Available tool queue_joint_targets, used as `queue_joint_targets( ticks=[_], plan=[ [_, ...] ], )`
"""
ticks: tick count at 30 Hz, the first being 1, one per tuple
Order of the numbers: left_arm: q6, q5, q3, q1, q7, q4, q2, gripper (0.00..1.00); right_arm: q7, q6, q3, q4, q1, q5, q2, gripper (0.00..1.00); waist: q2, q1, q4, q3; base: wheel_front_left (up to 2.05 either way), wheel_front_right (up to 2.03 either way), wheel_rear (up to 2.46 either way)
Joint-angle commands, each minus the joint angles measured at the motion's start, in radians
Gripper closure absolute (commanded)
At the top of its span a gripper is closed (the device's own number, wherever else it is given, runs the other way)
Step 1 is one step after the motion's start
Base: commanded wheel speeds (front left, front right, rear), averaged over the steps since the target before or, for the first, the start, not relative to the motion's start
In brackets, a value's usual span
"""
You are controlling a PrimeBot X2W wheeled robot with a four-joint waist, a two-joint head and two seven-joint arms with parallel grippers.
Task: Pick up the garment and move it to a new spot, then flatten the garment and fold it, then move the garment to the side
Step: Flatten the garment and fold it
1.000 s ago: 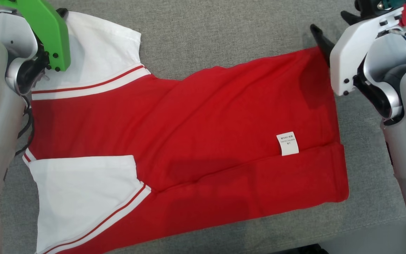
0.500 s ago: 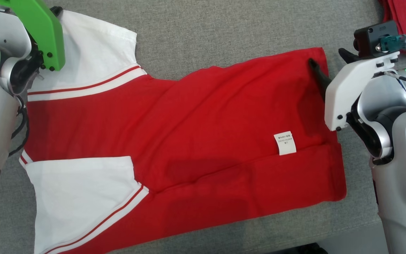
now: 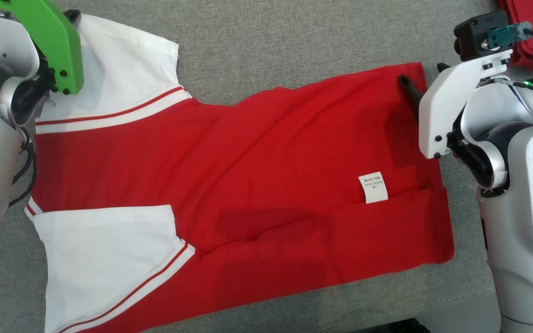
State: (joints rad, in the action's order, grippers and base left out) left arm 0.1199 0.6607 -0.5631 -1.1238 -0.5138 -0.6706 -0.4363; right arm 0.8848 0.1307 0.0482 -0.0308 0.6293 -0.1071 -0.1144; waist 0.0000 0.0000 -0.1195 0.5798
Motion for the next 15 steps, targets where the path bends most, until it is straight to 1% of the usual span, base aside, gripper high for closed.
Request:
queue_joint_targets(
  ticks=[1,2,3,4,5,6,7,11,12,13,15],
  plan=[
    [-0.005,0.004,-0.005,0.017,-0.005,0.000,-0.008,1.00,0.015,0.000,0.000,0.007,0.016,-0.004,-0.004,0.14,0.0000,0.0000,0.002,-0.001,0.00,0.00,0.00],
    [-0.006,0.005,-0.006,0.018,-0.006,0.002,-0.005,1.00,0.027,0.000,0.004,0.013,0.017,-0.007,-0.006,0.20,0.0000,0.0000,0.003,-0.001,0.00,0.00,0.00],
    [-0.007,0.007,-0.007,0.019,-0.007,0.003,-0.003,1.00,0.039,0.000,0.007,0.016,0.018,-0.008,-0.009,0.12,0.0000,0.0000,0.004,-0.002,0.00,0.00,0.00],
    [-0.007,0.008,-0.008,0.020,-0.008,0.005,-0.003,1.00,0.050,0.000,0.009,0.016,0.022,-0.012,-0.011,0.08,0.0000,0.0000,0.005,-0.003,0.00,0.00,0.00],
    [-0.007,0.006,-0.009,0.020,-0.009,0.006,-0.003,1.00,0.060,0.000,0.011,0.015,0.026,-0.015,-0.013,0.07,0.0000,0.0000,0.005,-0.003,0.00,0.00,0.00],
    [-0.007,0.006,-0.009,0.019,-0.009,0.007,-0.004,1.00,0.071,0.000,0.012,0.012,0.030,-0.017,-0.018,0.02,0.0000,0.0000,0.005,-0.004,0.00,0.00,0.00],
    [-0.007,0.007,-0.010,0.019,-0.010,0.008,-0.005,1.00,0.080,0.000,0.012,0.010,0.033,-0.021,-0.021,0.00,0.0000,0.0000,0.006,-0.004,0.00,0.00,0.00],
    [-0.007,0.010,-0.013,0.019,-0.013,0.012,-0.006,1.00,0.101,0.000,0.006,0.013,0.052,-0.028,-0.029,0.00,0.0000,0.0000,0.009,-0.003,0.00,0.00,0.00],
    [-0.007,0.010,-0.014,0.018,-0.014,0.014,-0.007,1.00,0.105,0.000,0.005,0.018,0.057,-0.031,-0.029,0.03,0.0000,0.0000,0.010,-0.003,0.00,0.00,0.00],
    [-0.008,0.010,-0.015,0.018,-0.015,0.014,-0.007,1.00,0.108,0.000,0.005,0.025,0.062,-0.034,-0.030,0.04,0.0000,0.0000,0.011,-0.002,0.00,0.00,0.00],
    [-0.010,0.011,-0.017,0.016,-0.020,0.017,-0.007,1.00,0.116,0.000,0.010,0.039,0.073,-0.038,-0.032,0.23,0.0000,0.0000,0.013,0.001,0.00,0.00,0.00]
  ],
)
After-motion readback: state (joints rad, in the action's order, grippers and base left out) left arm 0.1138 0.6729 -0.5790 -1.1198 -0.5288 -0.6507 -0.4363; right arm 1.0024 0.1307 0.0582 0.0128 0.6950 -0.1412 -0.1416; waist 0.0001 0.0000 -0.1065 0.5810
